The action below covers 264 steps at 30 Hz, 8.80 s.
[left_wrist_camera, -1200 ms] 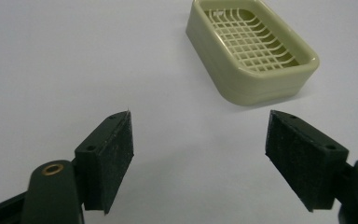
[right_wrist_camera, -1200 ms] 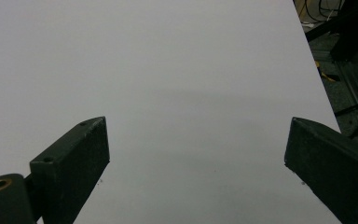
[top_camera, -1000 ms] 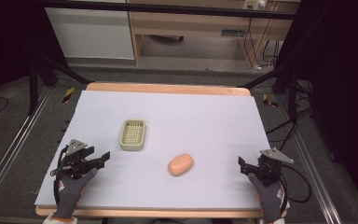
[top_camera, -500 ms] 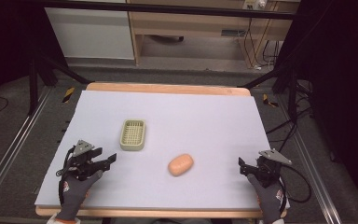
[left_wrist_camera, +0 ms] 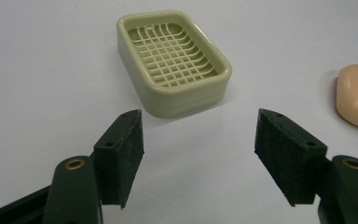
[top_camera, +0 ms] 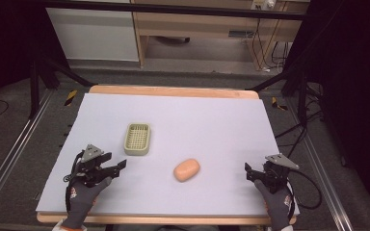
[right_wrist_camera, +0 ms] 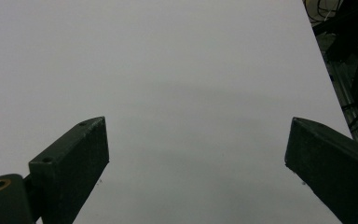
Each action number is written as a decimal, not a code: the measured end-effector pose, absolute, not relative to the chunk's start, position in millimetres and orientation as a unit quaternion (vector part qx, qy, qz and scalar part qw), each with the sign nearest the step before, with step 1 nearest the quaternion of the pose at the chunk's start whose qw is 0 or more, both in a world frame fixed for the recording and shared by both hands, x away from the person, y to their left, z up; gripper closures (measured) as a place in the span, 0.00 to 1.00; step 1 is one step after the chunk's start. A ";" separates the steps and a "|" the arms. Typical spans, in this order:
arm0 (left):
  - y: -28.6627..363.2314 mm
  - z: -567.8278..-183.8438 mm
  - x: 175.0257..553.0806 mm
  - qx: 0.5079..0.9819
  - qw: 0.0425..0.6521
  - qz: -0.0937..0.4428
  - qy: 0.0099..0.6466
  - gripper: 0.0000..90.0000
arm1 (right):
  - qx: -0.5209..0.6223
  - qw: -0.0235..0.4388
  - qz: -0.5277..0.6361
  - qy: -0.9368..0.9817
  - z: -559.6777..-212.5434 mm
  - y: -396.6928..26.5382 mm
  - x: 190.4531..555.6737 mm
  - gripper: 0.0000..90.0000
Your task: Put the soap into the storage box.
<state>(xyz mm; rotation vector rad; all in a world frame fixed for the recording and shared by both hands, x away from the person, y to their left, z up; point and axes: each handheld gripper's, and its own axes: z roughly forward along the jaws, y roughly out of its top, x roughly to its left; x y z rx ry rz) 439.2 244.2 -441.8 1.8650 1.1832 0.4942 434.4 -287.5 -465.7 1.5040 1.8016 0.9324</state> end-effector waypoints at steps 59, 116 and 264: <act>148.6 -409.5 459.8 0.798 0.428 0.177 0.386 0.34 | 0.567 0.310 0.350 0.679 -463.6 -281.1 435.9 0.06; 59.8 -431.1 466.2 0.865 0.372 0.136 0.307 0.30 | 0.565 0.301 0.351 0.684 -462.7 -278.6 437.6 0.06; 144.2 -410.1 472.1 0.852 0.326 0.170 0.371 0.36 | 0.565 0.293 0.350 0.687 -464.1 -277.8 437.6 0.06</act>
